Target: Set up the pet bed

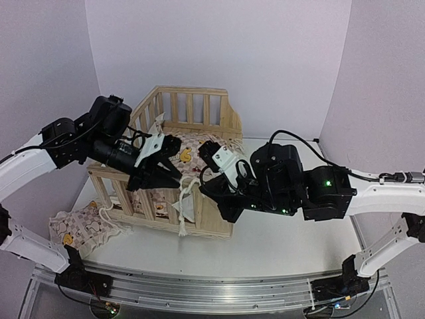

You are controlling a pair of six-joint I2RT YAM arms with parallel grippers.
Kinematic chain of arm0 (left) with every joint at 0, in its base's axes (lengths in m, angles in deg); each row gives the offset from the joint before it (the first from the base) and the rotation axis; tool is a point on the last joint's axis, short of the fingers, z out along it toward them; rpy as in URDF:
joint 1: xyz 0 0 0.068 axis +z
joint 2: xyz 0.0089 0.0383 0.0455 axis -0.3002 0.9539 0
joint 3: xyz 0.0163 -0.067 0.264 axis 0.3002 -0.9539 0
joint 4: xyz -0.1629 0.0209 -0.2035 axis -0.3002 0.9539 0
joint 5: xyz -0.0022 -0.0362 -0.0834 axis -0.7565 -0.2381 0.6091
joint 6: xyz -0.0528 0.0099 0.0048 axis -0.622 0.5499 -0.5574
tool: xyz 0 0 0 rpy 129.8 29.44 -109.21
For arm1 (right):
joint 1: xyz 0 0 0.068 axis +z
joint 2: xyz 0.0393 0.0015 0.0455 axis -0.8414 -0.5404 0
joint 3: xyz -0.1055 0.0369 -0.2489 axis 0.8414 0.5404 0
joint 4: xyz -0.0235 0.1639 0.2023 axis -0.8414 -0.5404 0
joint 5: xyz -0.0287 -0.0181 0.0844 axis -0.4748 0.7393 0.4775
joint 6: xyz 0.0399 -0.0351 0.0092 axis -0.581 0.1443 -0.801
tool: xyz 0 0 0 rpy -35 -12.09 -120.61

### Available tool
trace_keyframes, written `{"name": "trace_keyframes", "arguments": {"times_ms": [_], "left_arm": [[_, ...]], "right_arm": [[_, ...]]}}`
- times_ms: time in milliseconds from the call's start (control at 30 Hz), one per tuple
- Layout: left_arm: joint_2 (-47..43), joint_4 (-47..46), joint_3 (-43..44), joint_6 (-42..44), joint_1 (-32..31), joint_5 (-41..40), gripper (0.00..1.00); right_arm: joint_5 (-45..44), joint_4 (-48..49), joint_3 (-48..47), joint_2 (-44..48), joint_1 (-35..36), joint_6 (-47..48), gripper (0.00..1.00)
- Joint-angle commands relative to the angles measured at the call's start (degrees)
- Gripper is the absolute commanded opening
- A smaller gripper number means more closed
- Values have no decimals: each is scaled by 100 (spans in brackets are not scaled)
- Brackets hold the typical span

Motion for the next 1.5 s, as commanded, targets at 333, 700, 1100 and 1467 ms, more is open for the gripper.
{"name": "trace_keyframes", "arguments": {"times_ms": [333,700,1100,1467], "left_arm": [[925,466,1117,-2803,22,-728,40],[775,1146,922,-2265,21,-122,14],[616,51,1326,-2295,22,-672,0],[372,-371,1362,-2316,22,-351,0]], "right_arm": [[-501,31,-351,-139,-186,429,0],[-295,56,-639,-388,-465,645,0],[1555,467,-551,-505,-627,1225,0],[1623,1078,-619,-925,-776,1129,0]]}}
